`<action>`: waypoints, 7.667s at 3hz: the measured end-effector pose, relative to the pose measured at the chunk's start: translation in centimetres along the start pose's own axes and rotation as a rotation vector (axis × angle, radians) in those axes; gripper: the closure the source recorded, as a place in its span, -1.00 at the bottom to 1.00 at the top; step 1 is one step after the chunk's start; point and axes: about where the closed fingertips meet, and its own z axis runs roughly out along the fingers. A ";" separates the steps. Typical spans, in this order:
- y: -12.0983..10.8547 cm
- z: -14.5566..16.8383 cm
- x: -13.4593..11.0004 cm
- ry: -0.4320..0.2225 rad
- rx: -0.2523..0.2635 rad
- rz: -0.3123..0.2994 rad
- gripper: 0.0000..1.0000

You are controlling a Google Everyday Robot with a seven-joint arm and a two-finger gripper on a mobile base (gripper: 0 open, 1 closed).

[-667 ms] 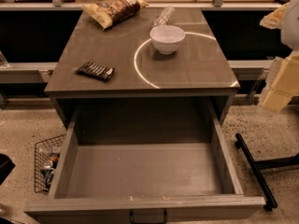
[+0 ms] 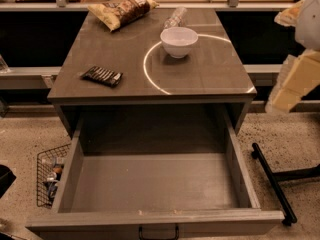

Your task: Place rxbar chocolate into top drawer

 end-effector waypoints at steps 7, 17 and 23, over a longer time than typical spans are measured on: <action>-8.6 16.5 -16.9 -0.749 -0.015 0.115 -1.00; -3.4 30.8 -33.3 -0.928 -0.132 0.283 -0.20; -5.8 26.8 -35.8 -0.933 -0.161 0.195 1.00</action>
Offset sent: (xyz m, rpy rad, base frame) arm 0.1684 0.0412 -0.0114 0.5665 -0.2786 0.0652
